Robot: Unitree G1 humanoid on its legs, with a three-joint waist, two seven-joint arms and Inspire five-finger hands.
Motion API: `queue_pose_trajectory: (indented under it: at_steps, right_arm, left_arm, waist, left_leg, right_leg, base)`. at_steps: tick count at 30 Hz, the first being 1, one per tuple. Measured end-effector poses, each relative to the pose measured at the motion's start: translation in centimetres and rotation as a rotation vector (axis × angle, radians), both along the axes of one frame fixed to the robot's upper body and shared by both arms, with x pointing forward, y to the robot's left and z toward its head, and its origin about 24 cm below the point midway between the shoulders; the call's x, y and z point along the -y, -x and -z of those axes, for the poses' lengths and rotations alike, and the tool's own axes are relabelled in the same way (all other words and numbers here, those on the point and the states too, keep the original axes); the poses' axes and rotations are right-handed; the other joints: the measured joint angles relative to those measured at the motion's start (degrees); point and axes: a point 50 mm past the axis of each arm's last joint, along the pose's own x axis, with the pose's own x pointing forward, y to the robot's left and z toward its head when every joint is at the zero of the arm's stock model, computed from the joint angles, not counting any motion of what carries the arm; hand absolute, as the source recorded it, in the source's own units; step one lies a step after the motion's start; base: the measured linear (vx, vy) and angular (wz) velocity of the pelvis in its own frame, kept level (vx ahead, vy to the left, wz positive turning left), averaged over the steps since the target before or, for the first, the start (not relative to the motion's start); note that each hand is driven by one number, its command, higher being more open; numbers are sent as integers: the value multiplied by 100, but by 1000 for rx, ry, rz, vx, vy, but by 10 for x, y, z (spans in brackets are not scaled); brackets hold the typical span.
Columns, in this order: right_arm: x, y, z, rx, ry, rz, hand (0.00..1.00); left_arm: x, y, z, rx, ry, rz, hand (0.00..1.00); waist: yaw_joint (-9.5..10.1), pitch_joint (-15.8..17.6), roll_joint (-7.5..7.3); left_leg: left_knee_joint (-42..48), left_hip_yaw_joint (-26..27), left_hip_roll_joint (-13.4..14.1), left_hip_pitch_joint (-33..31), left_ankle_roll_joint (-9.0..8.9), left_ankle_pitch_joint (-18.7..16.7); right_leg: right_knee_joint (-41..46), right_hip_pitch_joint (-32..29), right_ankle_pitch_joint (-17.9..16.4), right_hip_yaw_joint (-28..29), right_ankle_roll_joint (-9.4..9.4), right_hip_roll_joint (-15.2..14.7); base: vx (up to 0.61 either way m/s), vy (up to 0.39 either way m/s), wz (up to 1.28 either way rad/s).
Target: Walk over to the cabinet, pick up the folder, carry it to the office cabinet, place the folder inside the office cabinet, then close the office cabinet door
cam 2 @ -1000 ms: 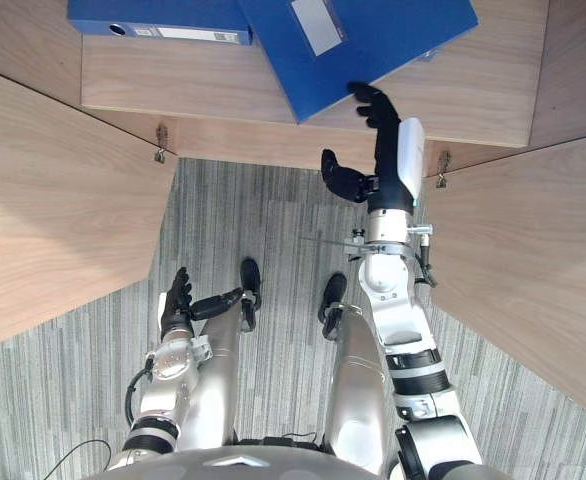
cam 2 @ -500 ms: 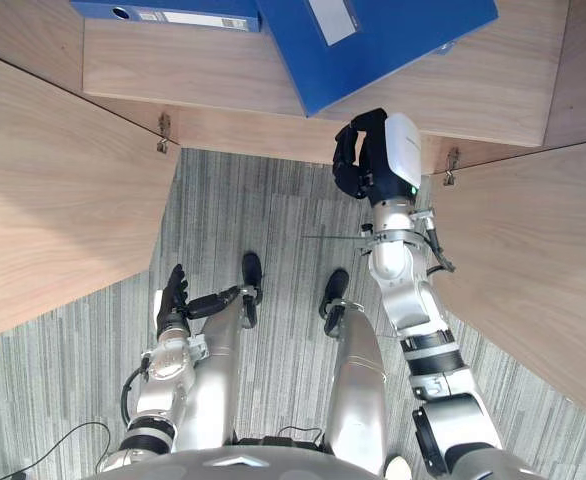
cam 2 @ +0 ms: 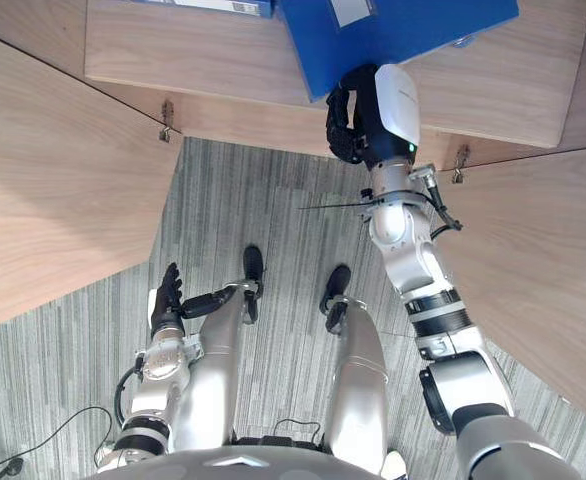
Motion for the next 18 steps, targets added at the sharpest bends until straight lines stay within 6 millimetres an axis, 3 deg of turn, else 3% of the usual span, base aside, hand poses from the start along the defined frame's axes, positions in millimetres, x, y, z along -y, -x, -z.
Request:
queue_pose_trajectory:
  at_steps: [18]
  right_arm:
    - [-6,-13,-50,100,-61,-22,0]
  left_arm:
    - [-1,0,-1,15,36,-27,100]
  waist:
    - [36,17,0]
  left_leg:
    - [-75,-33,-97,-170,11,56]
  right_leg:
    - [-5,-156,0,-87,1,-97]
  base:
    - [3,-15,3]
